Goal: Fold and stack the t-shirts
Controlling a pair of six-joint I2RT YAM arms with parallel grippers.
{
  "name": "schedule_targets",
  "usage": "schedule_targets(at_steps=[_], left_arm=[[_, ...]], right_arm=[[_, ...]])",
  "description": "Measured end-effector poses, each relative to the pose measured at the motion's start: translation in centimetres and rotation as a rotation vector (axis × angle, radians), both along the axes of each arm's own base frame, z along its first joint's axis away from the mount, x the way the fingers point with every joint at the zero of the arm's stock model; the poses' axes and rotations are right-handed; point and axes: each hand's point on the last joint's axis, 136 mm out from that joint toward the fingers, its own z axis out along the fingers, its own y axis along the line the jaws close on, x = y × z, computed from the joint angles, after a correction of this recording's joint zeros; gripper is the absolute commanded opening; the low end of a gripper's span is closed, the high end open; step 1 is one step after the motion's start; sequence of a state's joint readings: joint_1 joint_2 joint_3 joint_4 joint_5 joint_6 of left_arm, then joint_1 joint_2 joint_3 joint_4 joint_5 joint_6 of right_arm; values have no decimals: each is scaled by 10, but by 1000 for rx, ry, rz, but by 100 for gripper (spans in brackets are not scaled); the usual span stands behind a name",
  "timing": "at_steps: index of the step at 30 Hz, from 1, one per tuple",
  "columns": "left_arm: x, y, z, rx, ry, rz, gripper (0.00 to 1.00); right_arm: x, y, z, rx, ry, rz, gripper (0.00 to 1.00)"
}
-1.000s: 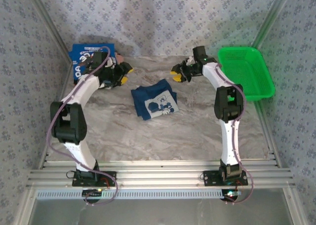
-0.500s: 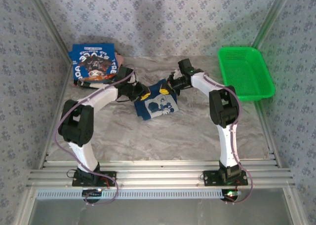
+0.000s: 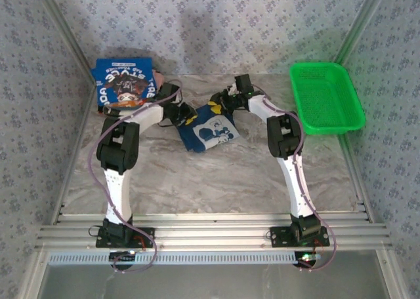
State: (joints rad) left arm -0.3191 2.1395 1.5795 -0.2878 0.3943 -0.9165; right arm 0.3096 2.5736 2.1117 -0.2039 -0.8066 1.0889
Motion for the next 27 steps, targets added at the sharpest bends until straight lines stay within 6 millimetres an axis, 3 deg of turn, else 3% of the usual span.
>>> schedule_targets(at_steps=[6,8,11,15,18,20,23,25,27], left_arm=[[26,20,15,-13,-47,45,56],[26,20,31,-19,-73,41,62],[15,19,74,-34,-134,31,68],[-31,29,148,-34,-232,19,76],[-69,40,171,-12,-266,23,77],[-92,46,161,19,-238,30,78],[-114,49,116,95,-135,36,79],[-124,47,81,157,-56,32,79],[-129,43,57,204,-4,29,79]], right_arm=[[8,1,-2,28,7,-31,47],[8,1,3,28,-8,-26,52],[1,-2,17,12,-40,-6,62],[-21,-16,69,-20,-127,30,79],[-47,-31,131,-46,-258,61,87],[-67,-41,169,-66,-353,78,88],[-102,-54,212,-86,-466,95,90],[-127,-58,223,-96,-513,121,90],[-149,-58,219,-109,-517,152,91]])
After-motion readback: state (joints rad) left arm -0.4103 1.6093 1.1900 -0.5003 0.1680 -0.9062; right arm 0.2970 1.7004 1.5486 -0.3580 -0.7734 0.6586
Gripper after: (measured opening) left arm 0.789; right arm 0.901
